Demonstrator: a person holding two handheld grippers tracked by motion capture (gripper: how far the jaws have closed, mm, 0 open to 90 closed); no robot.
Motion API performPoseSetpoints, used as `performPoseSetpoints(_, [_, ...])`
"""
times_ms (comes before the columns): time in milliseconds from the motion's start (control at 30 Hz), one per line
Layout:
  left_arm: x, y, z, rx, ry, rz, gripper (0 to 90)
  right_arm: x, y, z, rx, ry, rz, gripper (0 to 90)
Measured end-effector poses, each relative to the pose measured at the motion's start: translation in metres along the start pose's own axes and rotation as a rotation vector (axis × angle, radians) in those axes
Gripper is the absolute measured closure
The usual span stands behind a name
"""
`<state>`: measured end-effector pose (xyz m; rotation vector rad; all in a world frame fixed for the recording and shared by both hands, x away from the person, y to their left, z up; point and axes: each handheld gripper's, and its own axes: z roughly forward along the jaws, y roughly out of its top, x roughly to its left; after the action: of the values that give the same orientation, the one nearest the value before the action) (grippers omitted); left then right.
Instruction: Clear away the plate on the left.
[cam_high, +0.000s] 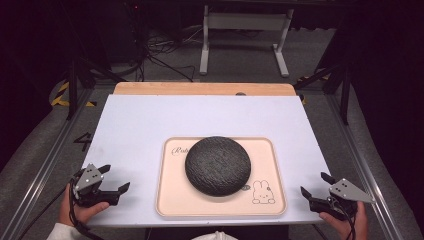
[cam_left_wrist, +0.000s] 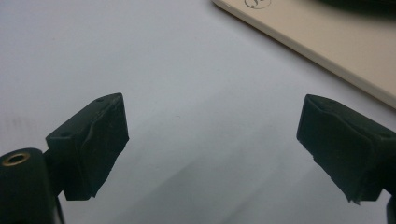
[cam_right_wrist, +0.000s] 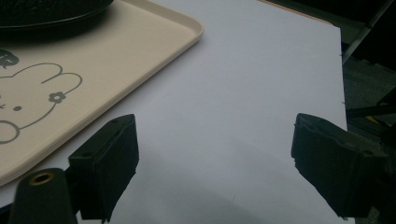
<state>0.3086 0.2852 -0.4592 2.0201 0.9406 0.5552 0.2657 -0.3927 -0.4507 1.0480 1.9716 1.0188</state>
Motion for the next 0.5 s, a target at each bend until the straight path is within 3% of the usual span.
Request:
performPoseSetpoints(67, [0.0003, -0.0008, -0.0013, -0.008, -0.002, -0.011, 9.6, -0.0004, 0.0005, 0.0003, -0.002, 0.0, 0.004, 15.7])
performPoseSetpoints(500, [-0.0039, 0.003, -0.0008, -0.023, 0.01, 0.025, 9.6, 0.0, -0.0003, 0.0017, 0.006, 0.007, -0.004, 15.7])
